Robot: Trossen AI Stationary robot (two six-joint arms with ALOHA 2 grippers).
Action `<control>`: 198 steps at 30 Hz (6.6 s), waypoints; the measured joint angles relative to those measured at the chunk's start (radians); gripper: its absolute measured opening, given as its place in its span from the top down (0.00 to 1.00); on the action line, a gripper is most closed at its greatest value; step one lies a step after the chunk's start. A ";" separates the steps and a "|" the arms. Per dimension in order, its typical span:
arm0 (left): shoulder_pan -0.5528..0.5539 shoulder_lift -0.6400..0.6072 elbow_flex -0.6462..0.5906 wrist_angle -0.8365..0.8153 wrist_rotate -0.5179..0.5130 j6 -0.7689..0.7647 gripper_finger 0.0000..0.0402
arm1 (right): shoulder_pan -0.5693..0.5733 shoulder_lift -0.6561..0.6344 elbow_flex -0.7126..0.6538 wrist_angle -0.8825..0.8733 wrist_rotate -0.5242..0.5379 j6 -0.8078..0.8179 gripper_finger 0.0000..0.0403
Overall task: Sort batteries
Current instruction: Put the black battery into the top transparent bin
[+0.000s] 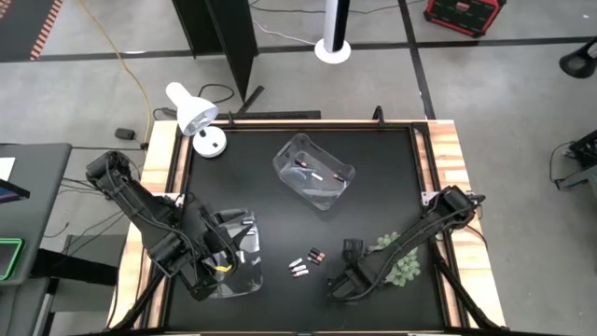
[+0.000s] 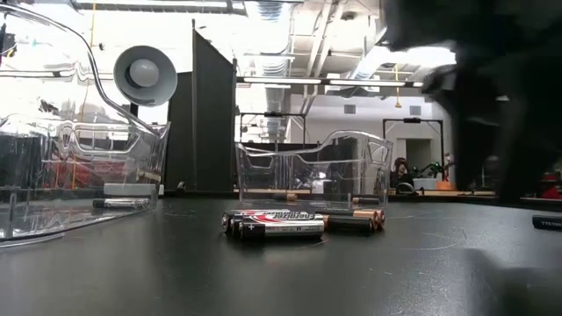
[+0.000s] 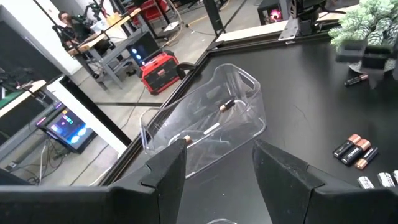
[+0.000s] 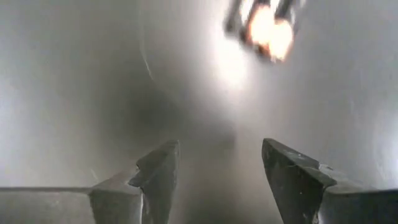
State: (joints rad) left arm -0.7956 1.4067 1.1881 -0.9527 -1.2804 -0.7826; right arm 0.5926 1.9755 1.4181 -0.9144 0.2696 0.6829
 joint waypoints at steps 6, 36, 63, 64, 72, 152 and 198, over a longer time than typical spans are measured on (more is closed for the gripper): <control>0.000 0.000 0.000 0.001 0.000 -0.005 0.56 | -0.091 0.003 0.001 0.059 0.006 -0.059 0.38; -0.001 0.000 0.000 0.001 0.045 -0.005 0.56 | -0.234 -0.026 -0.114 -0.300 -0.422 -0.057 0.38; -0.001 0.000 0.000 0.001 0.045 -0.001 0.56 | -0.297 -0.025 -0.212 -0.165 -0.519 -0.123 0.48; -0.001 0.000 0.000 0.001 0.045 -0.001 0.56 | -0.300 -0.025 -0.212 -0.163 -0.518 -0.123 0.51; -0.001 0.000 0.000 0.000 0.045 0.000 0.56 | -0.301 -0.025 -0.213 -0.135 -0.517 -0.120 0.73; -0.002 0.000 0.000 0.000 0.045 0.000 0.56 | -0.327 -0.026 0.218 -0.160 -0.180 -0.386 0.84; -0.002 0.000 0.000 0.001 0.068 -0.003 0.56 | -0.851 -0.027 -0.068 0.034 -0.118 -0.600 0.84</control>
State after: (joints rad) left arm -0.7971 1.4071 1.1878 -0.9521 -1.2121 -0.7856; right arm -0.2584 1.9480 1.3498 -0.8809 0.1520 0.0830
